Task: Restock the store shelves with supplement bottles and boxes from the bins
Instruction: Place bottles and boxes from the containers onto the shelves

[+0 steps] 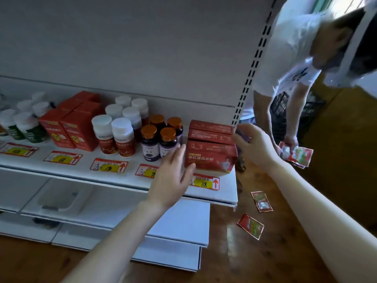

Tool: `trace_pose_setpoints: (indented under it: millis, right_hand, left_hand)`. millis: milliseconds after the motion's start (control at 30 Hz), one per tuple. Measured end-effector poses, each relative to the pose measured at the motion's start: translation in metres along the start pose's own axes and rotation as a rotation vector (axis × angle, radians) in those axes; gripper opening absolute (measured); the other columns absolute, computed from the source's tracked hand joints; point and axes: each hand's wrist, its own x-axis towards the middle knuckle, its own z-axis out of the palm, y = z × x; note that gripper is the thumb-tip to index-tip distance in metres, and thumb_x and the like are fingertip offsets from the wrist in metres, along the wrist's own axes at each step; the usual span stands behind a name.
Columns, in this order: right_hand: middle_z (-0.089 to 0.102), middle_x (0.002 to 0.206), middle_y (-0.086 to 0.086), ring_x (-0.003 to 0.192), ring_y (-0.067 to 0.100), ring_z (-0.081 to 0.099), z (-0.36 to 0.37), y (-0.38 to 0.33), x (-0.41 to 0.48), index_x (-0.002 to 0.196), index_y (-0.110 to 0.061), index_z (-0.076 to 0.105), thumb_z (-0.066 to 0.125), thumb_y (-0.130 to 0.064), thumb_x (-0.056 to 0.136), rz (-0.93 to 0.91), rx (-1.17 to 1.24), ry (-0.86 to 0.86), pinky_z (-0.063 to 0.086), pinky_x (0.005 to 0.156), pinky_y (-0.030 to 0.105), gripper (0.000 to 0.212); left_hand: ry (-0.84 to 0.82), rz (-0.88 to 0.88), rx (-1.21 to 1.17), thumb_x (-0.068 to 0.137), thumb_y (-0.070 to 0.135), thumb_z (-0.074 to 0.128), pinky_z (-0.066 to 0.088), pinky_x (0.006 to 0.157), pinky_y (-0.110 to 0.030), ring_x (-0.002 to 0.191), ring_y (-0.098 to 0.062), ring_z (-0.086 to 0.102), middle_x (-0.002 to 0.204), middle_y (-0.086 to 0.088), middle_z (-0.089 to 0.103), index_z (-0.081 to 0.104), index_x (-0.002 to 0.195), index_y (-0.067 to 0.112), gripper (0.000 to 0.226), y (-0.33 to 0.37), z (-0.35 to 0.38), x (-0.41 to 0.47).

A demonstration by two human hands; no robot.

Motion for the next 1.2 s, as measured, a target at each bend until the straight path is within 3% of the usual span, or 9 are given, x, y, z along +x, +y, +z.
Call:
trace_pose_setpoints:
  millis: [100, 200, 367, 467, 533, 667, 833, 1033, 1200]
  right_hand:
    - [0.055, 0.117, 0.001, 0.104, 0.017, 0.056, 0.000, 0.012, -0.002, 0.126, -0.015, 0.052, 0.061, -0.030, 0.087, 0.019, 0.066, -0.091, 0.046, 0.084, 0.028, 0.043]
    - [0.049, 0.124, -0.006, 0.112, 0.010, 0.046, -0.002, 0.018, -0.001, 0.134, -0.020, 0.042, 0.065, -0.035, 0.082, 0.040, 0.086, -0.259, 0.043, 0.093, 0.030, 0.059]
    - [0.050, 0.133, -0.003, 0.125, 0.019, 0.043, 0.002, 0.021, 0.006, 0.139, -0.024, 0.034, 0.076, -0.036, 0.071, 0.026, -0.047, -0.399, 0.038, 0.104, 0.043, 0.080]
    - [0.051, 0.130, -0.002, 0.118, 0.019, 0.048, 0.009, 0.023, 0.009, 0.140, -0.021, 0.032, 0.078, -0.027, 0.072, 0.028, -0.088, -0.443, 0.038, 0.100, 0.028, 0.082]
    - [0.053, 0.122, -0.001, 0.105, 0.012, 0.049, 0.011, 0.022, 0.010, 0.139, -0.017, 0.033, 0.075, -0.022, 0.075, 0.009, -0.131, -0.464, 0.031, 0.082, 0.010, 0.077]
    - [0.053, 0.128, 0.002, 0.107, 0.013, 0.049, 0.014, 0.025, 0.013, 0.141, -0.013, 0.030, 0.074, -0.024, 0.077, 0.009, -0.140, -0.465, 0.027, 0.075, 0.005, 0.078]
    - [0.051, 0.132, 0.003, 0.117, 0.019, 0.050, 0.015, 0.025, 0.013, 0.143, -0.014, 0.027, 0.074, -0.028, 0.076, 0.024, -0.175, -0.452, 0.030, 0.083, 0.012, 0.083]
    - [0.047, 0.136, 0.002, 0.121, 0.020, 0.047, 0.020, 0.030, 0.012, 0.143, -0.018, 0.026, 0.075, -0.033, 0.074, 0.024, -0.148, -0.441, 0.040, 0.098, 0.027, 0.086]
    - [0.032, 0.129, -0.011, 0.129, 0.016, 0.037, 0.016, 0.029, 0.012, 0.145, -0.029, 0.018, 0.082, -0.032, 0.065, 0.044, -0.051, -0.433, 0.038, 0.106, 0.038, 0.102]
  left_hand:
    - [-0.025, -0.084, -0.021, 0.097, 0.034, 0.043, 0.009, 0.107, -0.015, 0.142, -0.015, 0.013, 0.154, -0.006, 0.019, 0.016, 0.148, 0.012, 0.062, 0.008, 0.007, 0.014]
    - [-0.141, -0.144, 0.019, 0.095, 0.032, 0.048, 0.007, 0.114, -0.025, 0.144, -0.014, 0.003, 0.157, -0.005, 0.008, 0.007, 0.149, 0.013, 0.070, 0.006, 0.011, 0.028]
    - [-0.215, -0.185, -0.022, 0.091, 0.028, 0.057, 0.016, 0.117, -0.037, 0.144, -0.017, 0.008, 0.156, -0.006, 0.014, 0.008, 0.149, 0.012, 0.077, 0.001, 0.017, 0.047]
    - [-0.224, -0.192, -0.028, 0.091, 0.022, 0.057, 0.016, 0.116, -0.036, 0.144, -0.019, 0.008, 0.156, -0.008, 0.014, 0.009, 0.149, 0.011, 0.076, 0.000, 0.020, 0.055]
    - [-0.254, -0.203, -0.026, 0.093, 0.019, 0.054, 0.015, 0.114, -0.033, 0.144, -0.020, 0.007, 0.156, -0.007, 0.011, 0.007, 0.149, 0.012, 0.073, 0.000, 0.021, 0.059]
    - [-0.328, -0.219, -0.025, 0.094, 0.015, 0.051, 0.023, 0.114, -0.039, 0.143, -0.022, 0.014, 0.156, -0.007, 0.013, 0.005, 0.149, 0.012, 0.071, -0.002, 0.024, 0.065]
    - [-0.310, -0.210, -0.010, 0.093, 0.012, 0.052, 0.036, 0.108, -0.039, 0.136, -0.023, 0.030, 0.148, -0.009, 0.027, 0.011, 0.148, 0.012, 0.069, -0.003, 0.025, 0.067]
    - [-0.304, -0.207, 0.052, 0.094, 0.013, 0.050, 0.037, 0.104, -0.037, 0.135, -0.025, 0.030, 0.148, -0.012, 0.024, 0.009, 0.148, 0.012, 0.068, -0.001, 0.026, 0.068]
    - [-0.302, -0.189, 0.035, 0.093, 0.023, 0.053, 0.023, 0.111, -0.035, 0.142, -0.023, 0.012, 0.155, -0.009, 0.007, 0.004, 0.148, 0.011, 0.075, 0.005, 0.022, 0.065]
